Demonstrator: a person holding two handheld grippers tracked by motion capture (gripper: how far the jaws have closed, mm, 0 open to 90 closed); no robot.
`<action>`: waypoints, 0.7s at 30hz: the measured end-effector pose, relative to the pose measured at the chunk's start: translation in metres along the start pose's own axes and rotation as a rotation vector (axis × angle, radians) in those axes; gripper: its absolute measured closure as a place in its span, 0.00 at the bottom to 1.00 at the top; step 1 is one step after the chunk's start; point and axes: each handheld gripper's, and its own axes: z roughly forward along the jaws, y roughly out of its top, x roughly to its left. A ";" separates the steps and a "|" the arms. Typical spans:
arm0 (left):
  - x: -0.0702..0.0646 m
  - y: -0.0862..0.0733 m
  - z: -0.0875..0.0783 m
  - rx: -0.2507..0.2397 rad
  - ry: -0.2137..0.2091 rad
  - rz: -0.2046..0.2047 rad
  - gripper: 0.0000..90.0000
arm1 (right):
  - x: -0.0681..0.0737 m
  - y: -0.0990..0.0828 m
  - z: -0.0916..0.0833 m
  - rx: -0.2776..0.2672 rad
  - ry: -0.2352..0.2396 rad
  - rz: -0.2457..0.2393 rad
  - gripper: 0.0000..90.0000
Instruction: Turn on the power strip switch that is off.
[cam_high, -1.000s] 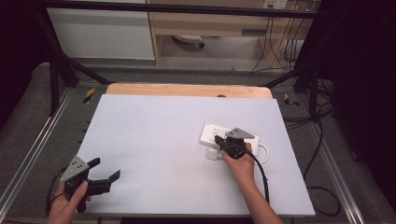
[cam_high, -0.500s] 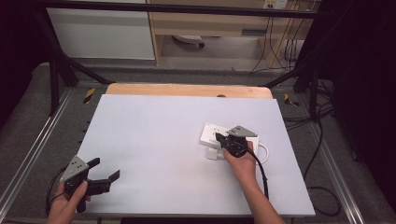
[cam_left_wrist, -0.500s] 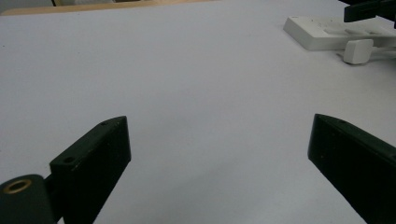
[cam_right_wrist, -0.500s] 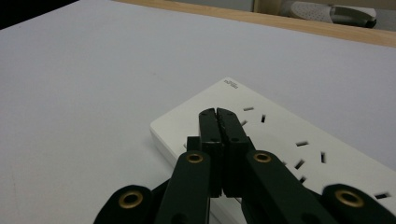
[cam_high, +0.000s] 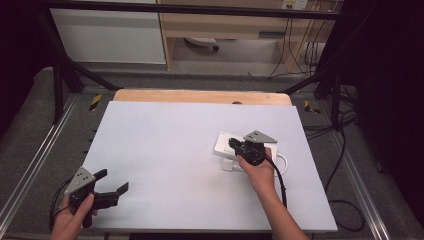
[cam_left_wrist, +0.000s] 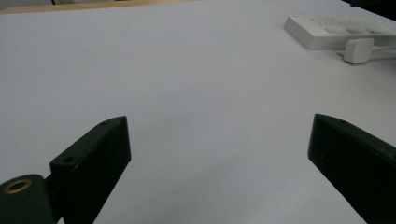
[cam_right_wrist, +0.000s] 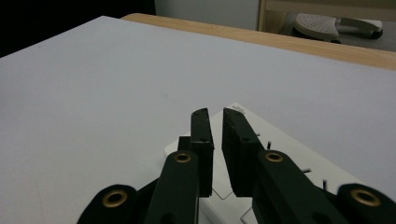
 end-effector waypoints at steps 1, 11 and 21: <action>0.000 0.000 0.000 0.000 0.000 0.000 0.07 | 0.000 0.001 -0.001 -0.001 0.003 0.000 0.91; 0.000 0.000 0.000 0.000 -0.001 0.000 0.07 | 0.001 0.011 -0.004 -0.016 0.009 0.011 0.77; 0.000 0.000 0.000 -0.001 0.000 0.000 0.07 | 0.001 0.020 -0.009 -0.012 0.012 0.038 0.51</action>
